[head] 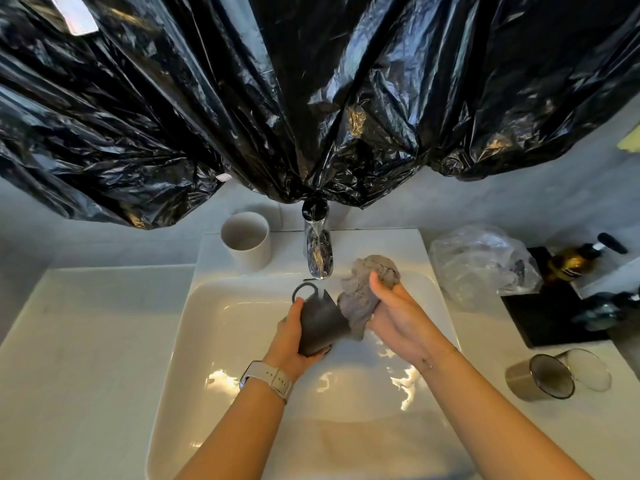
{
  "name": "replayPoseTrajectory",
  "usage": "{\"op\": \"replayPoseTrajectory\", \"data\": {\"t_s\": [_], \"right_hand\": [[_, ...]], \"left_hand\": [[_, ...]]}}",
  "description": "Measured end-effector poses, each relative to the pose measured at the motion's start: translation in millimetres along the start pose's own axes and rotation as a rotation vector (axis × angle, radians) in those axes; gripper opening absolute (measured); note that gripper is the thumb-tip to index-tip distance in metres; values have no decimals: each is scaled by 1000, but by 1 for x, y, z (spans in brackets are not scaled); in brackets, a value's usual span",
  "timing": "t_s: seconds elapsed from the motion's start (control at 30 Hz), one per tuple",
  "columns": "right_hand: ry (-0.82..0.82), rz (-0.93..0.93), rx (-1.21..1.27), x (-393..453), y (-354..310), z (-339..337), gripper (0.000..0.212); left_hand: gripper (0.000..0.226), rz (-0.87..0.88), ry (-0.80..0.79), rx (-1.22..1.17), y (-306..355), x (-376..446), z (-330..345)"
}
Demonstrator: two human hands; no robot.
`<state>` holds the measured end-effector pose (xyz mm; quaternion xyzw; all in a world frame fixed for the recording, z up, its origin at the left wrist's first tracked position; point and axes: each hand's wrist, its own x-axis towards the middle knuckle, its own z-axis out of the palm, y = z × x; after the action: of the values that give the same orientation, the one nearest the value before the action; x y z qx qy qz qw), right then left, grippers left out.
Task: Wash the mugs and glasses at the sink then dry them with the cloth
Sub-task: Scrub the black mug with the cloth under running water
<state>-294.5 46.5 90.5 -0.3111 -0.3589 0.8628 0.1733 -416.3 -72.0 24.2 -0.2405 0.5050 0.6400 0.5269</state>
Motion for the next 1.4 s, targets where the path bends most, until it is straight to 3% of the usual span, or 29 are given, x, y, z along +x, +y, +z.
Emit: {"op": "replayPoseTrajectory", "data": {"t_s": [0.2, 0.3, 0.37, 0.47, 0.53, 0.6, 0.67, 0.8, 0.9, 1.07, 1.17, 1.4], "right_hand": [[-118, -79, -287, -7, 28, 11, 52], [-143, -80, -564, -7, 36, 10, 37], [-126, -102, -657, -6, 43, 7, 50], [127, -189, -724, -1, 53, 9, 88], [275, -174, -829, 7, 54, 14, 76], [207, -102, -842, 13, 51, 14, 38], [53, -1, -733, 16, 46, 14, 23], [-252, 127, -690, 22, 27, 16, 35], [-315, 179, -718, 29, 15, 24, 33], [-251, -62, -973, 32, 18, 29, 42], [-272, 129, -768, 28, 24, 21, 54], [-395, 265, -731, 36, 25, 2, 34]], "left_hand": [[58, 74, -52, 142, -4, 1, 4], [54, 141, -52, 142, -1, -1, 3], [47, 186, -33, 182, 1, -4, 2], [42, 200, -17, 210, 4, -6, 2], [38, 206, -24, 171, 5, -7, 2], [35, 233, -32, 183, 6, -8, 1], [39, 263, -60, 247, 5, -8, 0], [58, 192, -251, 306, 12, -13, -1], [57, 145, -343, 296, 19, -14, -6], [57, 220, -167, 277, 22, -9, -11], [55, 257, -140, 331, 25, -8, -12], [62, 238, -76, 535, 23, -8, -4]]}}
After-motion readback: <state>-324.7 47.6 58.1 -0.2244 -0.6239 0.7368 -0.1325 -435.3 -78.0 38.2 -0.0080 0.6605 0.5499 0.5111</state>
